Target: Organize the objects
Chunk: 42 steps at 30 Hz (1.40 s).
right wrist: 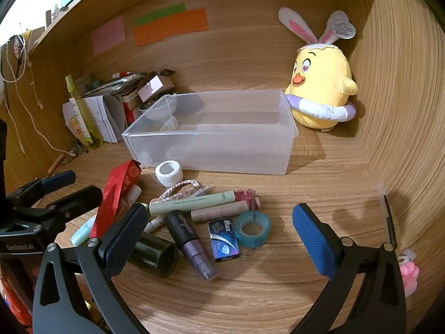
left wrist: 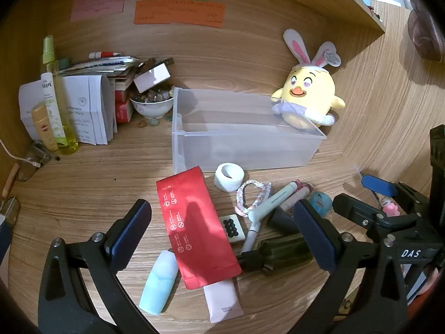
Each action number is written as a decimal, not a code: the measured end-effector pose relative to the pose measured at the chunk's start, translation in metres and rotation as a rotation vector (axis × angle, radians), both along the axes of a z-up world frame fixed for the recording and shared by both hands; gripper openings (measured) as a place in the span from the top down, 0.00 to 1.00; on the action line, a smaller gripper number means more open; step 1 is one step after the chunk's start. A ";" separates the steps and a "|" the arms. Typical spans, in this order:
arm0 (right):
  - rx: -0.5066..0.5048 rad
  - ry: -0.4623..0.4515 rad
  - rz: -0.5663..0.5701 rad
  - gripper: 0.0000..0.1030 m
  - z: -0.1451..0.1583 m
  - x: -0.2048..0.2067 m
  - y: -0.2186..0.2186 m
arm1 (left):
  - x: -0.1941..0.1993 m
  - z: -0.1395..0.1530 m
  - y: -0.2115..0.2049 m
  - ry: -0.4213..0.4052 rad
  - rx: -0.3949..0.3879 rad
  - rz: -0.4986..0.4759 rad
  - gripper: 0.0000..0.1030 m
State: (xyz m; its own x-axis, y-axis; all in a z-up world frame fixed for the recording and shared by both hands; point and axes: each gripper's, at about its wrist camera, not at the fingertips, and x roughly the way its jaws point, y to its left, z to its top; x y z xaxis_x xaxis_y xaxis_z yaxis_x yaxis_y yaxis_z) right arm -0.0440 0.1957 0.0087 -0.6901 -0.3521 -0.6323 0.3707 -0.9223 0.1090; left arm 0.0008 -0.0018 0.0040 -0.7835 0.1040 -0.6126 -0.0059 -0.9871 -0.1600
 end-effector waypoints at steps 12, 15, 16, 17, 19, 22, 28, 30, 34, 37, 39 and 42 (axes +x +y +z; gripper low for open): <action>-0.016 -0.030 -0.003 0.00 -0.003 -0.003 0.001 | 0.003 0.002 0.001 0.010 -0.003 -0.006 0.00; -0.015 -0.028 -0.004 0.00 -0.003 -0.003 0.000 | 0.003 0.003 0.000 0.012 -0.004 -0.005 0.00; -0.014 -0.028 -0.004 0.00 -0.003 -0.003 0.000 | 0.003 0.003 0.000 0.013 -0.002 -0.003 0.00; -0.015 -0.028 -0.004 0.00 -0.003 -0.003 0.001 | 0.003 0.003 -0.001 0.013 0.001 -0.003 0.00; -0.017 -0.031 -0.003 0.00 -0.003 -0.003 0.001 | 0.002 0.003 -0.002 0.012 0.005 -0.001 0.00; -0.017 -0.030 -0.006 0.00 -0.002 -0.003 0.001 | 0.003 0.003 -0.004 0.013 0.010 0.003 0.00; -0.018 -0.028 -0.013 0.00 -0.001 0.000 0.001 | 0.004 0.003 -0.009 0.013 0.025 0.004 0.00; -0.018 -0.026 -0.015 0.00 -0.001 0.000 0.001 | 0.004 0.002 -0.010 0.010 0.030 0.004 0.00; -0.018 -0.028 -0.013 0.00 -0.001 0.000 0.002 | 0.002 0.000 -0.013 -0.012 0.038 -0.002 0.00; -0.014 -0.029 -0.011 0.00 0.000 -0.001 0.002 | 0.001 -0.002 -0.014 -0.024 0.030 0.001 0.00; -0.008 -0.024 -0.013 0.00 0.000 -0.002 0.002 | 0.002 -0.004 -0.016 -0.027 0.020 0.004 0.00; 0.003 -0.017 -0.024 0.00 -0.002 -0.003 0.004 | 0.004 -0.007 -0.021 -0.029 0.018 -0.002 0.00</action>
